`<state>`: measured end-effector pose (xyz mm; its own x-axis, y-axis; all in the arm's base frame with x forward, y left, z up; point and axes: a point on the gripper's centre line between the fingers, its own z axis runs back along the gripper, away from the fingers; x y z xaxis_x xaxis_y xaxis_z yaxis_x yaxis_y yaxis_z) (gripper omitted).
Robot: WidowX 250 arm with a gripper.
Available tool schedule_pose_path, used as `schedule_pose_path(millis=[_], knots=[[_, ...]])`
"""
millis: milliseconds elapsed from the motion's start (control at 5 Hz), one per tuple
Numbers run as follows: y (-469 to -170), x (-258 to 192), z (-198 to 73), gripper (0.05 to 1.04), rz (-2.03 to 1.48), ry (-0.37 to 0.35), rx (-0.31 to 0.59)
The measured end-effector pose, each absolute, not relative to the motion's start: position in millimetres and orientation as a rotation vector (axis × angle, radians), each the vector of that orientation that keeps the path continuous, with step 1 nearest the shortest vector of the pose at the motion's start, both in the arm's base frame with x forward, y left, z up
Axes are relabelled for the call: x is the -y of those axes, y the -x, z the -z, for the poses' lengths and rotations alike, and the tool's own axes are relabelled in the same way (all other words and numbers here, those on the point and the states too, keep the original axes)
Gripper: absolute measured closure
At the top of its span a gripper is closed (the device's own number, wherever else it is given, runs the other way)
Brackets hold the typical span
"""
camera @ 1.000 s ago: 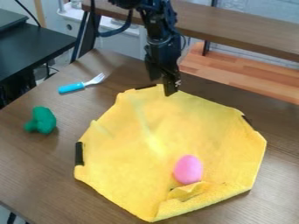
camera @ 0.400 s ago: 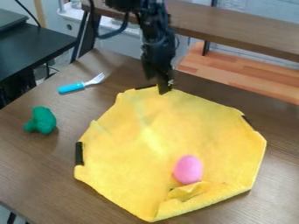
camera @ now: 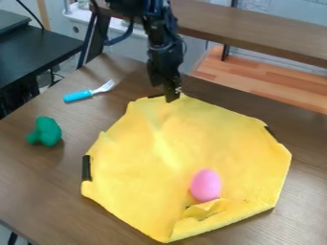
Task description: Fold the cloth from top left to bottom right
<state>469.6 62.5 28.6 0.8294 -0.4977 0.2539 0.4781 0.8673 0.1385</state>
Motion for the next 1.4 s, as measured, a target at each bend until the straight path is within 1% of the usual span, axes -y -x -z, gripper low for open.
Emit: schedule_pose_path(millis=[400,600,800,1000,1200,1400], knots=[[-472,-72,-31,0.09,0.498,-0.106,0.287],[-471,-75,-18,0.09,0.482,-0.1,0.257],[-473,-82,-12,0.115,0.474,-0.112,0.24],[-472,-82,-3,0.428,0.469,-0.104,0.217],[-473,-80,-3,0.687,0.475,-0.095,0.227],[-467,-76,-3,0.903,0.482,-0.081,0.238]])
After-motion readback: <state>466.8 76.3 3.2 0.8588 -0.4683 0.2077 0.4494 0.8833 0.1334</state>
